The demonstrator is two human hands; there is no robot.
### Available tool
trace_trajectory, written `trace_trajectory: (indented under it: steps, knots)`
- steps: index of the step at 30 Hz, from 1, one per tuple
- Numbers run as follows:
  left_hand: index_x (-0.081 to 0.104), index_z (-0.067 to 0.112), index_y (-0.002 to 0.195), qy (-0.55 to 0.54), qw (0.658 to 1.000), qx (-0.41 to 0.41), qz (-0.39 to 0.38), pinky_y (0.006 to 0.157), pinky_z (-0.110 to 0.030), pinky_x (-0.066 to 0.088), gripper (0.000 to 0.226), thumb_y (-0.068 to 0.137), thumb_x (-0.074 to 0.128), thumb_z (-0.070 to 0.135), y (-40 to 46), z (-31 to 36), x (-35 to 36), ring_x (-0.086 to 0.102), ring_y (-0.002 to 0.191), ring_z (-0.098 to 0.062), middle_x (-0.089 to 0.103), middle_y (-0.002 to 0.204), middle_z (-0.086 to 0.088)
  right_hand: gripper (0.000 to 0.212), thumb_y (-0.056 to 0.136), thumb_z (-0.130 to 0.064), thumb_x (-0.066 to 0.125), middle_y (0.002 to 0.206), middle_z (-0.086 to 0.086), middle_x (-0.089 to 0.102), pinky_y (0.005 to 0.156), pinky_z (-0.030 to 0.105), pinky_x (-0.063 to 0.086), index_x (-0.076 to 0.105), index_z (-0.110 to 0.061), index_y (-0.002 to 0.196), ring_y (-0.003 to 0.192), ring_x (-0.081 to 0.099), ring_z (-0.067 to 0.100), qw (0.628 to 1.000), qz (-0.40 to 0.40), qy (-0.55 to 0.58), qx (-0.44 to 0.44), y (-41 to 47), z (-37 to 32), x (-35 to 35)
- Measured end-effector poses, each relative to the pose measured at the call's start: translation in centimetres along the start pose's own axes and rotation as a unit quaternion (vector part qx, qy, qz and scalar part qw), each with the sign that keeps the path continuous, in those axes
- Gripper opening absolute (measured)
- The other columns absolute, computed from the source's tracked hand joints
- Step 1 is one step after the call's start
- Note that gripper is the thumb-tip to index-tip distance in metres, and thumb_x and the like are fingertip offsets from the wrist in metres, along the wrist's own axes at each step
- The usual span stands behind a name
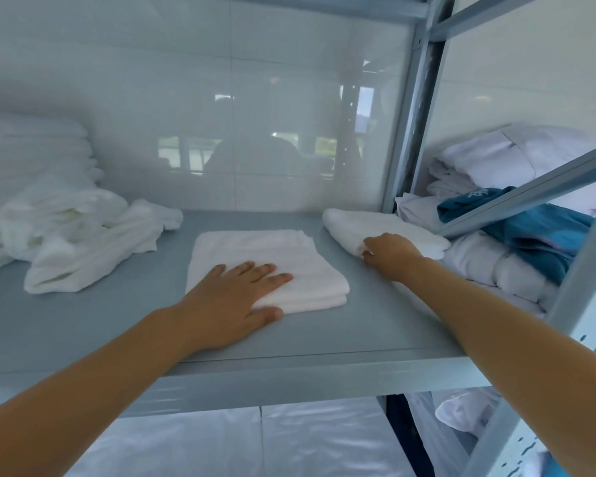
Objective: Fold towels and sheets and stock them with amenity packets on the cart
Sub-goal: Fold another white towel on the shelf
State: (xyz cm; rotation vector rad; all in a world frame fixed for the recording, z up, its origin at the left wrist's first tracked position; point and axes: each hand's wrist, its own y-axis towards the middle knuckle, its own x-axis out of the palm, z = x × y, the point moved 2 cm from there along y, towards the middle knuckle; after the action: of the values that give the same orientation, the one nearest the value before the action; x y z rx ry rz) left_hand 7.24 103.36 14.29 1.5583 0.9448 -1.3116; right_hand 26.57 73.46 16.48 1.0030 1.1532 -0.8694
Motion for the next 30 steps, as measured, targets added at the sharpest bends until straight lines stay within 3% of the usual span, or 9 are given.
trace_trajectory:
  steps: [5,7,10,12,17,20,23,26,30]
  knots:
    - [0.004,0.059,0.155,-0.046,0.999,-0.001,-0.023,0.125,-0.041,0.007,0.064,0.096,0.024,0.076,0.0,-2.0,-0.4,0.006,0.156,-0.007,0.007,0.168,0.024,0.033,0.102,-0.036,0.045,0.117,0.009,0.067,0.084,0.034,0.048,0.066,-0.017,0.119,0.101,0.064,0.027,0.994,0.022,-0.098,-0.034,-2.9,-2.2,-1.3]
    - [0.013,0.06,0.154,-0.085,0.996,0.009,-0.028,0.125,-0.04,0.008,0.065,0.093,0.023,0.079,-0.4,-2.4,-0.6,0.009,0.154,-0.003,0.013,0.166,0.026,0.036,0.1,-0.041,0.047,0.118,0.007,0.067,0.088,0.037,0.051,0.065,-0.018,0.121,0.101,0.065,0.026,0.995,0.023,-0.088,-0.037,-4.9,-2.8,-1.7]
    - [0.049,0.047,0.144,-0.189,0.981,-0.019,0.025,0.115,-0.023,0.025,0.065,0.093,0.024,0.079,-0.8,-3.0,-1.4,0.035,0.145,-0.005,0.043,0.155,0.021,0.047,0.099,-0.044,0.049,0.139,0.005,0.06,0.103,0.04,0.044,0.056,-0.023,0.141,0.122,0.058,0.03,0.998,0.041,0.025,-0.037,-7.0,-4.3,-3.5]
    - [0.06,0.036,0.134,-0.202,0.969,-0.093,0.103,0.103,-0.025,0.038,0.058,0.097,0.034,0.072,-0.8,-4.1,-1.9,0.05,0.133,-0.014,0.056,0.143,0.014,0.048,0.101,-0.044,0.047,0.143,0.006,0.058,0.104,0.037,0.041,0.055,-0.022,0.142,0.126,0.056,0.029,0.989,0.071,0.122,-0.038,-7.2,-6.6,-4.8]
    - [0.041,0.025,0.15,-0.105,0.958,-0.265,0.029,0.106,-0.044,0.043,0.066,0.1,0.032,0.066,-0.6,-6.2,-1.4,0.049,0.131,-0.034,0.046,0.15,-0.011,0.056,0.098,-0.065,0.043,0.099,0.009,0.065,0.06,0.029,0.045,0.058,-0.011,0.102,0.08,0.064,0.024,0.97,-0.09,0.223,0.024,-4.3,-13.5,-5.7]
    - [0.035,0.027,0.154,-0.133,0.948,-0.286,0.031,0.107,-0.043,0.04,0.069,0.099,0.031,0.068,0.0,-6.3,-0.9,0.047,0.133,-0.038,0.043,0.152,-0.015,0.056,0.103,-0.054,0.043,0.126,0.012,0.063,0.079,0.031,0.042,0.06,-0.007,0.127,0.1,0.061,0.028,0.984,-0.099,0.15,0.011,-3.4,-16.2,-5.2]
    - [0.033,0.026,0.157,-0.174,0.938,-0.298,0.043,0.108,-0.038,0.036,0.068,0.099,0.038,0.063,0.6,-7.1,-0.8,0.043,0.139,-0.034,0.04,0.158,-0.011,0.049,0.108,-0.039,0.04,0.141,0.017,0.057,0.092,0.03,0.039,0.059,-0.001,0.133,0.126,0.055,0.033,0.986,-0.093,0.135,0.011,-3.7,-18.1,-5.0]
    - [0.038,0.021,0.156,-0.222,0.93,-0.287,0.054,0.109,-0.033,0.034,0.064,0.1,0.05,0.049,1.1,-8.2,-0.7,0.04,0.143,-0.03,0.036,0.162,-0.006,0.047,0.106,-0.035,0.048,0.136,0.019,0.058,0.089,0.03,0.039,0.056,0.003,0.132,0.124,0.056,0.033,0.978,-0.067,0.191,0.037,-4.1,-18.1,-4.8]
    - [0.044,0.021,0.153,-0.258,0.915,-0.285,0.122,0.105,-0.033,0.038,0.058,0.098,0.056,0.036,1.4,-7.9,-0.4,0.047,0.135,-0.032,0.041,0.155,-0.015,0.061,0.099,-0.036,0.063,0.141,0.016,0.055,0.102,0.036,0.043,0.042,-0.004,0.146,0.127,0.054,0.032,0.956,-0.025,0.284,0.061,-4.3,-16.9,-4.3]
